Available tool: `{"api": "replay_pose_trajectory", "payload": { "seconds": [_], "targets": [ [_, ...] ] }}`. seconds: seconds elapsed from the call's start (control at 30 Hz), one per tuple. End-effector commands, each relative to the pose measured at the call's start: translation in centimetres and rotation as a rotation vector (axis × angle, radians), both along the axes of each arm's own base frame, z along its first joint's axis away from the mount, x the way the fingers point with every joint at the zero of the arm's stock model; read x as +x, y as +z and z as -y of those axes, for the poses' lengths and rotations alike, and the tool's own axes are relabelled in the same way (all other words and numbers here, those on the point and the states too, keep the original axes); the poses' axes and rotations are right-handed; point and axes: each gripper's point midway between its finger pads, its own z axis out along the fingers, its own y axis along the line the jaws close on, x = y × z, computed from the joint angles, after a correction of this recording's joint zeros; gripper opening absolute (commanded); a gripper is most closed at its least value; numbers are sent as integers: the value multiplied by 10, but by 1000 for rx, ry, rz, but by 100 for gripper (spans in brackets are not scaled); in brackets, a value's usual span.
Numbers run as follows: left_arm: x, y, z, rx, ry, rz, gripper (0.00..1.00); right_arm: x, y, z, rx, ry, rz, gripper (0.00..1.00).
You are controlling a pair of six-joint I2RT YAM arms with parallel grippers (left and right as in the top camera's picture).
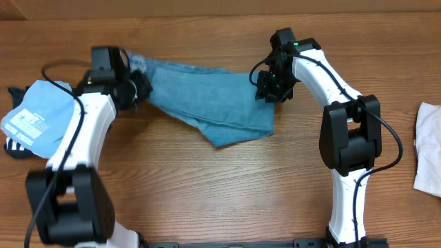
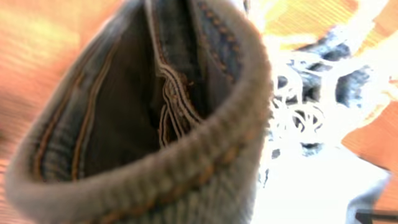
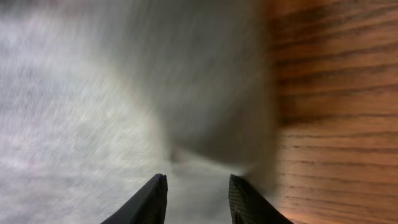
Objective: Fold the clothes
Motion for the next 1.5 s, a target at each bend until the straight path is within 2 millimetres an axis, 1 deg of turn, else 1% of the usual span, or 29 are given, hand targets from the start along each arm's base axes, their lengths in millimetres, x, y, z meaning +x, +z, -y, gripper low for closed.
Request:
{"api": "replay_pose_trajectory", "payload": {
  "seconds": [0.0, 0.03, 0.07, 0.13, 0.23, 0.3, 0.37, 0.43, 0.47, 0.53, 0.57, 0.63, 0.7, 0.73, 0.77, 0.8, 0.83, 0.87, 0.93, 0.97, 1.03, 1.1, 1.13, 1.17, 1.3, 1.33, 1.37, 1.43, 1.47],
  "targets": [
    [3, 96, 61, 302, -323, 234, 4, 0, 2, 0, 3, 14, 0, 37],
    [-1, 103, 84, 373, -398, 258, 4, -1, 1, 0, 3, 14, -2, 38],
    [-9, 104, 117, 495, -497, 280, 4, -1, 1, -1, 3, 15, -3, 38],
    [-28, 84, 149, 661, -577, 224, 4, -4, 2, -2, 8, 16, -15, 38],
    [-54, 52, 151, 674, -511, 73, 4, -13, 2, -1, 14, 40, -47, 39],
    [-54, 51, 148, 671, -505, 62, 4, -14, 2, 1, 12, 36, -55, 39],
    [-62, 43, 166, 641, -691, 53, 4, -11, 6, 10, 13, 6, -58, 39],
    [-75, 38, 185, 582, -775, 44, 4, 0, 21, 27, 19, -43, -37, 39],
    [-80, 37, 196, 566, -804, 55, 4, 11, 39, 44, 27, -115, -13, 39],
    [-91, 31, 218, 573, -895, 65, 4, 21, 59, 63, 58, -182, 14, 41],
    [-102, 20, 230, 596, -964, 44, 4, 23, 70, 69, 103, -205, 17, 42],
    [-118, -12, 251, 632, -1063, -18, 4, 22, 78, 82, 155, -237, 6, 42],
    [-122, -51, 260, 688, -1100, -96, 4, 18, 78, 86, 158, -234, -6, 42],
    [-126, -74, 261, 682, -1102, -156, 9, 17, 78, 85, 161, -221, -4, 42],
    [-134, -98, 262, 661, -1132, -223, 22, 16, 78, 85, 160, -219, -9, 42],
    [-148, -131, 262, 642, -1177, -324, 45, 16, 78, 85, 159, -202, -2, 42],
    [-154, -140, 259, 651, -1189, -364, 53, 15, 78, 85, 159, -197, -6, 42],
    [-157, -141, 254, 668, -1189, -386, 54, 14, 78, 85, 158, -186, -4, 42],
    [-148, -116, 246, 714, -1108, -386, 65, 12, 77, 85, 157, -179, -11, 42],
    [-136, -83, 247, 704, -1049, -348, 73, 10, 77, 85, 156, -165, -12, 42],
    [-112, -18, 251, 657, -972, -213, 100, 7, 77, 85, 155, -152, -19, 42],
    [-84, 48, 236, 587, -848, -64, 100, -1, 79, 80, 179, -108, -37, 42],
    [-70, 66, 216, 563, -778, -28, 100, -7, 83, 73, 222, -72, -47, 42],
    [-60, 69, 199, 494, -740, -43, 100, -12, 86, 66, 249, -44, -60, 42],
    [-49, 36, 164, 218, -708, -193, 92, -32, 88, 41, 267, 62, -102, 41],
    [-50, 21, 164, 138, -739, -235, 73, -45, 92, 24, 291, 141, -123, 34],
    [-54, 12, 172, 89, -785, -252, 64, -53, 93, 13, 296, 185, -137, 29],
    [-62, -13, 187, 33, -891, -293, 61, -67, 93, -16, 292, 264, -154, 21],
    [-63, -29, 186, 42, -889, -334, 56, -72, 93, -25, 290, 292, -157, 17]
  ]
}}
